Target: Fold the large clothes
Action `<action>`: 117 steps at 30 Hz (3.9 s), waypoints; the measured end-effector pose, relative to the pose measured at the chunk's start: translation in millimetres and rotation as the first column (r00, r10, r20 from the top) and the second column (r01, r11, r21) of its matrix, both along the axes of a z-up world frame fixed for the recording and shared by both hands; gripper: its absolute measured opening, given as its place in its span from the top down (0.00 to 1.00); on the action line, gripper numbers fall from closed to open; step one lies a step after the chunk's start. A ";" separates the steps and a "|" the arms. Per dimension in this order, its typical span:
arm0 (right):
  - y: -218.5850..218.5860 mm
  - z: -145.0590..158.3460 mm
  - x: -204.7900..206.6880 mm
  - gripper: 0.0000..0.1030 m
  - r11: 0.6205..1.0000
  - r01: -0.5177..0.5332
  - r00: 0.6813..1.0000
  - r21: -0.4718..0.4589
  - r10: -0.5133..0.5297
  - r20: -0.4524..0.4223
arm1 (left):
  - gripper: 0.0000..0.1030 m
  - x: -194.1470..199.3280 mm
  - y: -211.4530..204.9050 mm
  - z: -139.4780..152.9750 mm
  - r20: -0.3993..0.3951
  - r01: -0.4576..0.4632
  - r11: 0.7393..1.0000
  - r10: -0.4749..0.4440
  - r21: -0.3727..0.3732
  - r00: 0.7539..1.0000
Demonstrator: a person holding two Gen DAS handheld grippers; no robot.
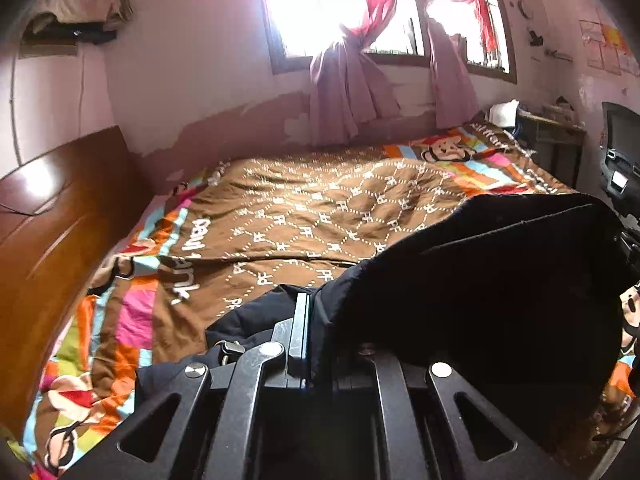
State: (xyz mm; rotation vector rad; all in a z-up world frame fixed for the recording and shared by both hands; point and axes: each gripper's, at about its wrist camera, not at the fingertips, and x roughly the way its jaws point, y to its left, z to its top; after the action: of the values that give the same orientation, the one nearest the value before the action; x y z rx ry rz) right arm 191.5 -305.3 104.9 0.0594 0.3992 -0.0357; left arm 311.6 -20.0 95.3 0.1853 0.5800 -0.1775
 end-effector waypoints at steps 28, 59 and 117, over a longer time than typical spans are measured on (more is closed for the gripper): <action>-11.8 -35.0 5.6 0.08 0.985 0.160 0.987 -0.066 -0.159 0.016 | 0.08 -16.1 47.2 -26.8 0.110 0.049 0.969 -0.023 -0.242 0.994; 20.3 -128.9 87.3 0.01 0.994 -0.050 0.957 -0.093 0.020 -0.290 | 0.00 4.0 -15.9 -118.5 -0.194 0.060 0.995 -0.074 -0.078 0.978; -18.4 -168.9 183.8 0.01 0.998 -0.017 0.973 0.060 0.031 -0.230 | 0.00 118.0 20.7 -154.5 -0.158 0.019 0.963 -0.063 -0.268 0.985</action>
State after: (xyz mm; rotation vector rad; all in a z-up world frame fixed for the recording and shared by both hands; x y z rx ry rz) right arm 375.3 -323.7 -64.0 0.1084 0.6341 -0.0071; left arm 429.6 0.7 -59.2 -0.0789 0.7109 -0.3110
